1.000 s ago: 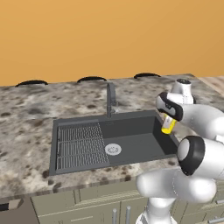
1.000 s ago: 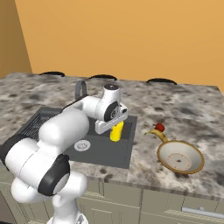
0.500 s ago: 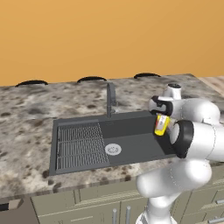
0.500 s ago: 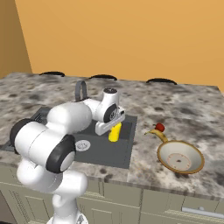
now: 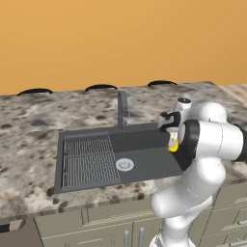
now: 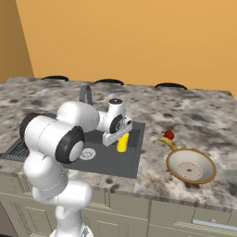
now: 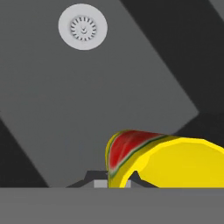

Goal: Remove the bell pepper and banana from the sink. Then move the bowl and cup from the counter to the sink for washing.

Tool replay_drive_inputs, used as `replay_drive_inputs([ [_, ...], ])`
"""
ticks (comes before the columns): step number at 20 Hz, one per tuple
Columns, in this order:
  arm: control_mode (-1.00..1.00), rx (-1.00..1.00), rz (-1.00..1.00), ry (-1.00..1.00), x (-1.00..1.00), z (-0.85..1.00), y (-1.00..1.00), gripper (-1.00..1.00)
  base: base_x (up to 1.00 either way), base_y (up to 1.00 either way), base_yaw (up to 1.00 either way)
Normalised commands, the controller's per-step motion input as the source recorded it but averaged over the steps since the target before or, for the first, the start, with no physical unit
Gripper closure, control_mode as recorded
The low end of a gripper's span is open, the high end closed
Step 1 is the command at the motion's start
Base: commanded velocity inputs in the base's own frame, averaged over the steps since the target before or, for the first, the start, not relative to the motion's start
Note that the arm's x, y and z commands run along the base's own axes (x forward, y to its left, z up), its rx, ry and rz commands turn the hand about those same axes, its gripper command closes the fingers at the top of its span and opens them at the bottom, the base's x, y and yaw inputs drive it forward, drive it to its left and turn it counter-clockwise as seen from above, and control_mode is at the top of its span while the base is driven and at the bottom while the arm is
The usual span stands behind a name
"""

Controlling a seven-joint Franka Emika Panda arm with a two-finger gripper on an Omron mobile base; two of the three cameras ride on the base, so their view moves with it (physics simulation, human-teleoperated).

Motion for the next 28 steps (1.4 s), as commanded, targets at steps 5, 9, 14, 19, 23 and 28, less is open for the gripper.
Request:
replay_drive_inputs([
  [5,-1.00,0.00,0.00,0.00,0.29,-0.36,0.00,1.00,0.00,0.00,0.00],
  [9,-1.00,0.00,0.00,0.00,0.32,-0.35,0.00,1.00,0.00,0.00,0.00],
  [14,-1.00,0.00,0.00,0.00,0.34,-0.30,0.00,1.00,0.00,0.00,0.00],
  [19,-1.00,0.00,0.00,0.00,0.35,-0.31,-0.02,1.00,0.00,0.00,0.00],
  [23,-1.00,0.00,0.00,0.00,0.25,-0.28,-0.11,1.00,0.00,0.00,0.00],
  [28,-1.00,0.00,0.00,-0.01,0.24,-0.28,-0.10,1.00,0.00,0.00,0.00],
])
